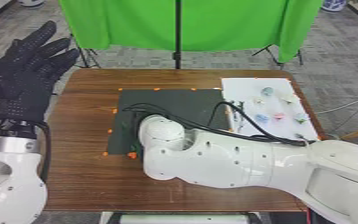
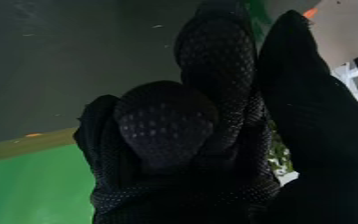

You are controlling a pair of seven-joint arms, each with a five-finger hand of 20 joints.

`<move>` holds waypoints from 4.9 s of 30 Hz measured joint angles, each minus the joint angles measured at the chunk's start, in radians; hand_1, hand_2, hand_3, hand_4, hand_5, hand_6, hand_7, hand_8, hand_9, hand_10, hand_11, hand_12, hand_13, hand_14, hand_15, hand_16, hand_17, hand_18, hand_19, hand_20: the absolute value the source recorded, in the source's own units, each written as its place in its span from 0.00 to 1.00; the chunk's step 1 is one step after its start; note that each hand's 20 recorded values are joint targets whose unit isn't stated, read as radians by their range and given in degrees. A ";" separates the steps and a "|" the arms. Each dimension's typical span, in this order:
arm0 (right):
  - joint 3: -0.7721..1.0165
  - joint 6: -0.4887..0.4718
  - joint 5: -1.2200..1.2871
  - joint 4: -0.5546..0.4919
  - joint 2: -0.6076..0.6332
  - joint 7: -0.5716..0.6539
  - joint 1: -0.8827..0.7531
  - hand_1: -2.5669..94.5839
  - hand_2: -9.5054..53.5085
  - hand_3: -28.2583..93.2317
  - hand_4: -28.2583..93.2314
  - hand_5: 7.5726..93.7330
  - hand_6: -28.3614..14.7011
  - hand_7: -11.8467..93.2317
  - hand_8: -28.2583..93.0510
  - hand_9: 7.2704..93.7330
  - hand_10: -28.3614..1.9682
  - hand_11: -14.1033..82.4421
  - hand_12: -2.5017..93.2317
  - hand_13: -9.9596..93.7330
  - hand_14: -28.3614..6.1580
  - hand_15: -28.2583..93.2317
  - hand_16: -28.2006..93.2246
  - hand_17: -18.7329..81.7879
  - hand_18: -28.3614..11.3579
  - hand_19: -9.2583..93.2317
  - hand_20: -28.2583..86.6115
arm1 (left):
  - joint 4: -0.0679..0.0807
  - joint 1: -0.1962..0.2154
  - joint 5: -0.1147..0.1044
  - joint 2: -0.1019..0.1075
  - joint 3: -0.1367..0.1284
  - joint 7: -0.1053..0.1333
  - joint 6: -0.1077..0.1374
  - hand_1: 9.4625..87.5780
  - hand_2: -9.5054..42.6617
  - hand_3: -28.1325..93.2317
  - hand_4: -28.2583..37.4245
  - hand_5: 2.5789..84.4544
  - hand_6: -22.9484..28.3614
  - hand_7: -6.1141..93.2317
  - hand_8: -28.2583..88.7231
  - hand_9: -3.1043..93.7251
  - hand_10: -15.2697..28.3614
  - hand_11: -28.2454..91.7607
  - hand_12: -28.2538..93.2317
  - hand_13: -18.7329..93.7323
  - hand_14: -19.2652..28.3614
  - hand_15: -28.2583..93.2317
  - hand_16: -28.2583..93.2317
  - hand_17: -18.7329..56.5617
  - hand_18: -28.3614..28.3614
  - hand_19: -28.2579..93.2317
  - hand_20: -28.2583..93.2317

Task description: Arrange flowers

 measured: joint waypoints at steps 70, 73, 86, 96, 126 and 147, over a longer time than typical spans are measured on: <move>0.080 -0.073 0.074 -0.128 0.093 -0.081 -0.103 0.22 0.33 0.87 0.07 0.83 0.52 0.27 0.15 0.93 0.42 0.55 0.24 0.90 0.50 0.80 0.37 0.73 0.17 1.00 0.68 | -0.007 0.053 0.032 -0.065 -0.097 -0.143 -0.028 0.15 0.35 0.87 0.00 0.43 0.65 0.17 0.17 0.36 0.79 0.44 0.31 0.38 0.95 0.61 0.16 0.15 0.90 0.72 0.28; 0.076 -0.065 0.035 -0.140 0.108 -0.080 -0.084 0.22 0.33 0.87 0.07 0.83 0.52 0.28 0.15 0.93 0.42 0.55 0.25 0.90 0.50 0.80 0.37 0.73 0.16 1.00 0.68 | -0.020 0.102 0.032 -0.072 -0.121 -0.140 -0.017 0.15 0.34 0.87 0.00 0.43 0.65 0.17 0.17 0.36 0.79 0.44 0.31 0.38 0.95 0.61 0.16 0.15 0.90 0.72 0.28; 0.348 -0.034 0.035 -0.294 0.266 -0.115 -0.206 0.23 0.32 0.86 0.08 0.72 0.49 0.26 0.14 0.78 0.27 0.42 0.20 0.78 0.34 0.74 0.34 0.60 0.13 1.00 0.43 | -0.041 0.229 0.033 -0.140 -0.154 -0.135 0.004 0.15 0.34 0.87 0.00 0.43 0.65 0.17 0.17 0.36 0.79 0.43 0.31 0.38 0.95 0.61 0.16 0.15 0.91 0.73 0.28; 0.645 0.095 -0.176 -0.439 0.525 -0.120 -0.464 0.27 0.26 0.86 0.08 0.61 0.47 0.24 0.14 0.68 0.22 0.37 0.18 0.72 0.28 0.73 0.32 0.56 0.11 1.00 0.31 | -0.065 0.301 0.036 -0.169 -0.185 -0.139 0.005 0.14 0.34 0.87 0.00 0.43 0.65 0.17 0.17 0.37 0.79 0.44 0.31 0.38 0.95 0.61 0.16 0.15 0.91 0.73 0.27; 1.254 0.010 -0.416 -0.485 0.751 0.109 -1.148 0.33 0.12 0.82 0.06 0.52 0.41 0.20 0.16 0.64 0.15 0.34 0.17 0.73 0.29 0.77 0.31 0.60 0.12 1.00 0.33 | -0.072 0.311 0.044 -0.180 -0.179 -0.124 0.004 0.14 0.34 0.87 0.00 0.43 0.65 0.17 0.17 0.37 0.79 0.44 0.31 0.38 0.95 0.61 0.16 0.15 0.91 0.73 0.27; 1.310 -0.137 -0.391 -0.498 0.739 0.140 -1.272 0.41 0.03 0.82 0.06 0.53 0.40 0.19 0.16 0.61 0.14 0.30 0.16 0.71 0.29 0.77 0.30 0.60 0.12 1.00 0.33 | -0.071 0.311 0.044 -0.177 -0.178 -0.123 0.003 0.14 0.34 0.87 0.00 0.43 0.65 0.17 0.17 0.37 0.79 0.43 0.31 0.38 0.95 0.61 0.16 0.15 0.90 0.72 0.27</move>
